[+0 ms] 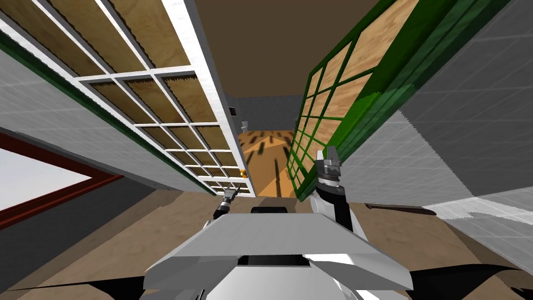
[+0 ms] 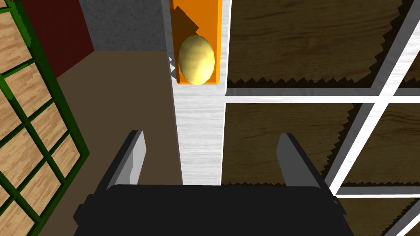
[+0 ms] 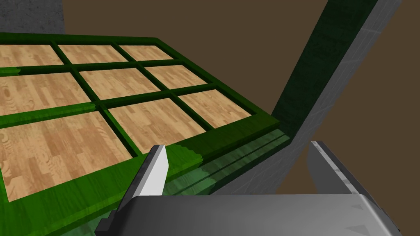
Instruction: Push the door open
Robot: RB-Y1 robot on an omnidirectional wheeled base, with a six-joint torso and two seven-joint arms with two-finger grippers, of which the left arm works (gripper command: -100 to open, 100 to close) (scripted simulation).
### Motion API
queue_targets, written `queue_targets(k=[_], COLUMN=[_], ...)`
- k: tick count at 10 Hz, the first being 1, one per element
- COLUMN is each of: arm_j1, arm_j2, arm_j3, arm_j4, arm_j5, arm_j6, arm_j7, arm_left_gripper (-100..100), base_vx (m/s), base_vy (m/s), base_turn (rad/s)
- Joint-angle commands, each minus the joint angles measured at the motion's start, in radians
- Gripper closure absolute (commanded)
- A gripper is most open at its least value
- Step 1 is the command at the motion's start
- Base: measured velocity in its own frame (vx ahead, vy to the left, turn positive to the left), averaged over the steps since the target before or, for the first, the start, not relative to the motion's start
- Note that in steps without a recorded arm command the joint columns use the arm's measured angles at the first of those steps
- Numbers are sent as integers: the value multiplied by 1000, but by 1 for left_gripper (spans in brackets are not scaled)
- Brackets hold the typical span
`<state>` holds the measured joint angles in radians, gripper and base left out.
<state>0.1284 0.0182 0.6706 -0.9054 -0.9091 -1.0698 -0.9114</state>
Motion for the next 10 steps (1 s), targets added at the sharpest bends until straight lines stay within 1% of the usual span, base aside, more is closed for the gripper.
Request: queue_targets(k=[1, 2, 4, 5, 6, 7, 8, 10], arm_j1=[-3, -5, -11, -13, -16, -11, -11, -11], arm_j2=[8, 8, -3, -13, -30, -21, -21, -21], arm_j3=[1, 2, 5, 6, 7, 5, 5, 5], arm_j4=[0, 3, 8, 10, 13, 3, 3, 3], arm_j5=[0, 1, 2, 3, 3, 1, 1, 1], arm_j6=[5, 7, 12, 15, 17, 18, 18, 18], arm_j7=[-6, -10, -19, -23, -27, -18, -18, -18], arm_left_gripper=[-100, -100, -100, -100, -100, -100, 100, 100], base_vx=[217, 205, 177, 181, 182, 80, -11, -25], base_vy=[-12, -16, 7, 6, 2, 4, -2, -13], base_turn=[-34, -27, -24, -29, -21, -4, -2, -22])
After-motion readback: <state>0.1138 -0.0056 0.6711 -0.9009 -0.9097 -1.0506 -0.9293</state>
